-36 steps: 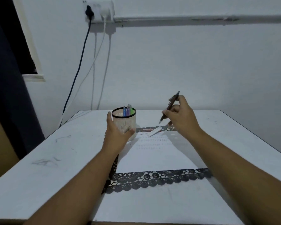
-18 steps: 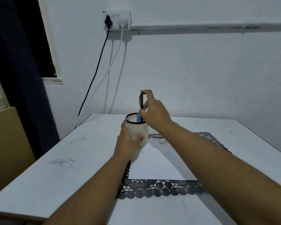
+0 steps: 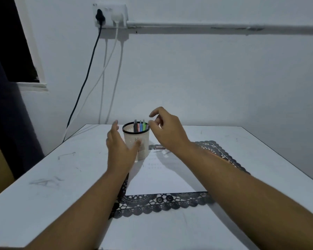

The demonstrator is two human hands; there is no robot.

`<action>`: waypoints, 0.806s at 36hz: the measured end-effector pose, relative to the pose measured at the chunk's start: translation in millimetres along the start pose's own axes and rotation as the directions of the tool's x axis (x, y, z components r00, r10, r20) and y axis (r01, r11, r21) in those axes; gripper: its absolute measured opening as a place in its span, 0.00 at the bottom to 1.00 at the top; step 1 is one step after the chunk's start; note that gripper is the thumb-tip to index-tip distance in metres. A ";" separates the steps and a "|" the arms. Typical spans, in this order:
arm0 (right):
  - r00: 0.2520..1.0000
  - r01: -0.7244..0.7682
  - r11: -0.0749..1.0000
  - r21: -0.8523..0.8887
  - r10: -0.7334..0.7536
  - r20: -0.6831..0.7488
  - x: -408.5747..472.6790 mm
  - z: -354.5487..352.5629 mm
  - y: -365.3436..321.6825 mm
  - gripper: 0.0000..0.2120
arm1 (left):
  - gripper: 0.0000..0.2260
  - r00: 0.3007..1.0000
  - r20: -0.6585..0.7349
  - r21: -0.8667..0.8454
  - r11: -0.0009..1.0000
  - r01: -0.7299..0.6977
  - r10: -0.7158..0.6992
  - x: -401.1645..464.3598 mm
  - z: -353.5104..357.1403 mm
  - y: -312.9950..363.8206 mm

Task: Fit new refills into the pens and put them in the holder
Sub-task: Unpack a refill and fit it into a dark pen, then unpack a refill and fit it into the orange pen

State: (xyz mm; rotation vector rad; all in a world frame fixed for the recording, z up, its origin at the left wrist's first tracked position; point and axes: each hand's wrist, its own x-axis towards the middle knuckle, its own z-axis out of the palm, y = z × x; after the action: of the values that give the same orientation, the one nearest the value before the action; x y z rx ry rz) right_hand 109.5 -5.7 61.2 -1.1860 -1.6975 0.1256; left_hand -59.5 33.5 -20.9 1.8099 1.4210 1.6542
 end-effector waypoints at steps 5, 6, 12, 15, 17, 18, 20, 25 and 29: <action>0.976 -0.011 0.972 -0.233 0.061 0.208 -45.6 -13.6 32.6 0.10 | 0.08 0.899 -0.051 0.117 0.896 -0.427 0.435 -17.8 -8.0 36.3; 0.958 -0.029 0.959 -0.282 0.107 0.266 -55.2 -14.0 40.7 0.13 | 0.04 0.904 0.071 0.117 0.897 -0.427 0.421 -23.5 -4.5 39.1; 0.840 -0.098 0.937 -0.334 0.258 0.477 -81.4 -21.2 63.5 0.11 | 0.14 0.817 0.486 0.378 0.768 -0.518 0.312 -50.7 28.2 35.2; 0.853 -0.176 0.958 -0.226 0.263 0.450 -73.7 -32.3 65.3 0.10 | 0.10 0.778 0.581 0.348 0.790 -0.504 0.240 -50.4 32.9 28.8; 0.880 -0.244 0.949 -0.198 0.303 0.366 -66.7 -48.4 71.2 0.07 | 0.06 0.748 0.605 0.292 0.798 -0.527 0.273 -47.1 32.6 20.0; 0.898 -0.297 0.940 -0.168 0.335 0.286 -62.5 -58.4 77.9 0.06 | 0.08 0.729 0.624 0.281 0.790 -0.546 0.282 -44.9 32.3 16.0; 0.908 -0.392 0.912 -0.118 0.404 0.111 -56.7 -82.0 90.9 0.07 | 0.13 0.689 0.680 0.265 0.792 -0.550 0.251 -42.4 31.1 14.7; 0.792 -0.560 0.752 -0.349 0.609 0.042 -62.8 -123.0 117.3 0.09 | 0.21 0.583 0.787 0.255 0.753 -0.606 0.203 -39.3 34.5 15.5; 0.683 -0.631 0.651 -0.421 0.724 0.096 -64.4 -128.3 122.6 0.09 | 0.20 0.562 0.805 0.247 0.755 -0.607 0.188 -32.5 35.8 12.8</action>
State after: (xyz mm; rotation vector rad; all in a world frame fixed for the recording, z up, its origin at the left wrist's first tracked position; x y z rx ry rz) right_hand 286.5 -46.1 9.2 -2.1501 -1.4185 0.4741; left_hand -17.1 15.0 -40.1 2.8435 1.1012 0.4313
